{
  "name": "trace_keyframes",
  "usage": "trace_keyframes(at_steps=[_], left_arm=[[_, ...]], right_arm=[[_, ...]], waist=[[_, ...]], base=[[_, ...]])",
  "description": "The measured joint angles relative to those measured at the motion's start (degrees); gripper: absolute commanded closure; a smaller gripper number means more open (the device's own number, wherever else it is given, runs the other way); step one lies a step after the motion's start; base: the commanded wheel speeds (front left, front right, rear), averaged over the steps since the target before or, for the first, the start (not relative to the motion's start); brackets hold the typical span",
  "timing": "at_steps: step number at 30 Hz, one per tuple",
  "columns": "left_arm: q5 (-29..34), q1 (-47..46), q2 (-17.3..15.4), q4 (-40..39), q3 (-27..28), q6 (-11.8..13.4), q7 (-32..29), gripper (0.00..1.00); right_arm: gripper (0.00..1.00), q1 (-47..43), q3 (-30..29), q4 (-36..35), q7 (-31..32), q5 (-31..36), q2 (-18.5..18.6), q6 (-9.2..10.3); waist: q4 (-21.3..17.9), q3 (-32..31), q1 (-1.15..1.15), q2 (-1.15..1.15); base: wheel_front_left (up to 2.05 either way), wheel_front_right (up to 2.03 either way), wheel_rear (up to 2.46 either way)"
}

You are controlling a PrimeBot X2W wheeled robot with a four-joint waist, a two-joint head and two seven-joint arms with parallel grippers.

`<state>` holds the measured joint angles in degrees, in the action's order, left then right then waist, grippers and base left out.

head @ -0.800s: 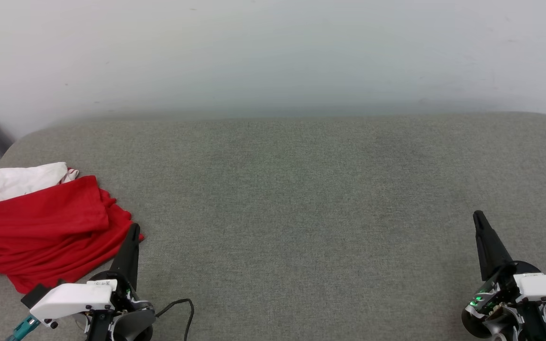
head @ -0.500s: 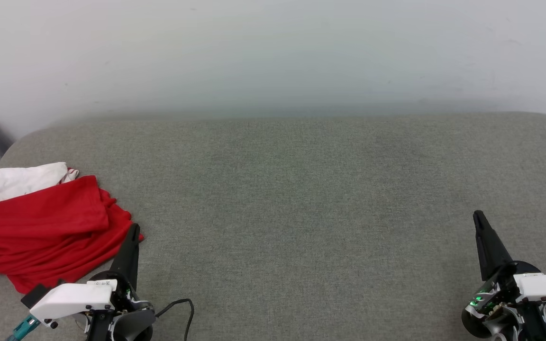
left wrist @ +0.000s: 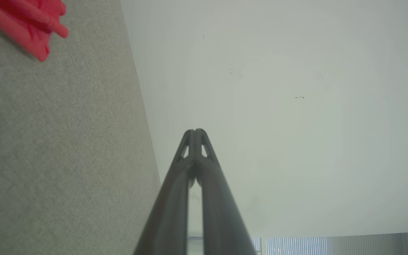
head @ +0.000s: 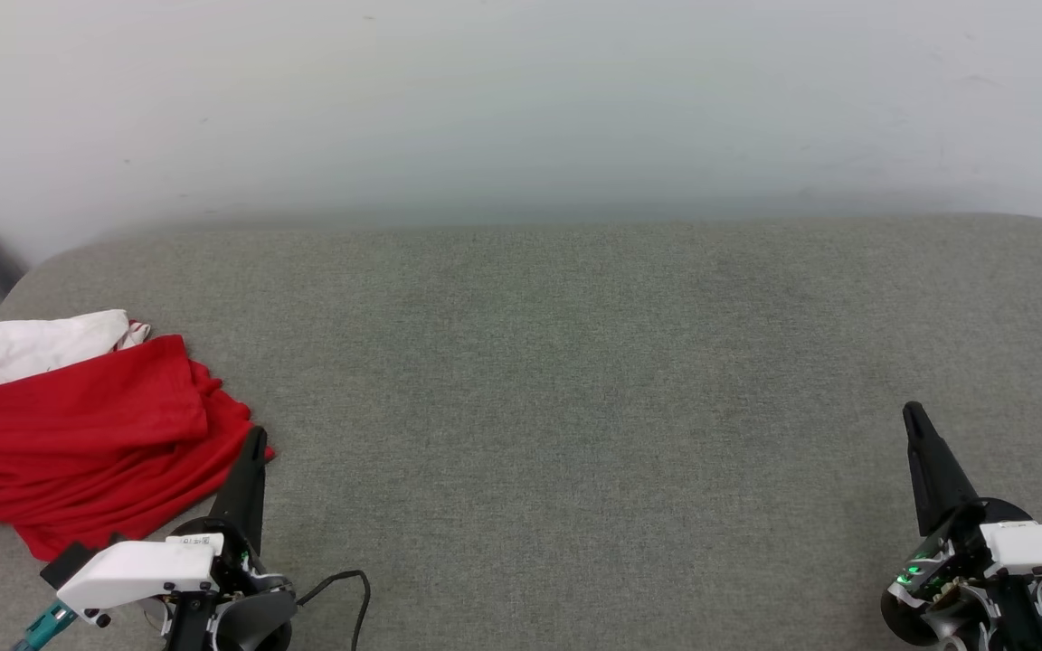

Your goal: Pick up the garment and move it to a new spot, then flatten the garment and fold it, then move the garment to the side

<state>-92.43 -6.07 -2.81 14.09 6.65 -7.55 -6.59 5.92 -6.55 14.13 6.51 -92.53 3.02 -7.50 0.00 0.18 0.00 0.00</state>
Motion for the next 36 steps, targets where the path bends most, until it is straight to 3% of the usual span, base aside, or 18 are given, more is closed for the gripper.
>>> trace_keyframes(at_steps=[6,7,8,9,23,36], left_arm=[[0.0,0.0,0.0,0.0,0.0,0.0,0.0,1.0],[0.0,0.08,0.01,0.23,-0.07,0.01,0.01,0.0],[0.0,0.38,0.04,0.73,-0.13,0.03,0.01,1.0],[0.0,0.87,0.1,1.21,-0.21,0.05,0.02,0.0],[2.23,1.4,0.09,-0.02,-5.3,0.08,3.68,0.0],[17.68,1.26,0.1,-0.94,-6.75,0.08,6.87,0.0]], right_arm=[[1.0,0.01,0.0,0.0,0.0,0.0,0.0,0.0],[0.0,-0.12,0.02,0.21,0.0,-0.02,0.0,-0.01],[1.0,-0.48,0.04,0.66,-0.01,-0.02,-0.02,0.0],[0.0,-0.94,0.05,1.21,-0.01,-0.02,-0.04,0.01],[0.0,-1.88,2.18,-0.4,-3.69,2.29,-0.1,0.01],[0.0,-2.87,2.81,-2.15,-6.83,15.38,-0.11,0.01]], waist=[[0.0,0.0,0.0,0.0],[0.0,0.0,0.0,0.0],[0.0,0.0,0.0,0.0],[0.0,0.0,0.0,0.0],[-0.05,-0.04,0.0,0.0],[0.28,-0.28,0.0,0.0]], base=[[0.0,0.0,0.0],[0.0,0.0,0.0],[0.0,0.0,0.0],[0.0,0.0,0.0],[0.0,0.0,0.0],[0.0,0.0,0.0]])
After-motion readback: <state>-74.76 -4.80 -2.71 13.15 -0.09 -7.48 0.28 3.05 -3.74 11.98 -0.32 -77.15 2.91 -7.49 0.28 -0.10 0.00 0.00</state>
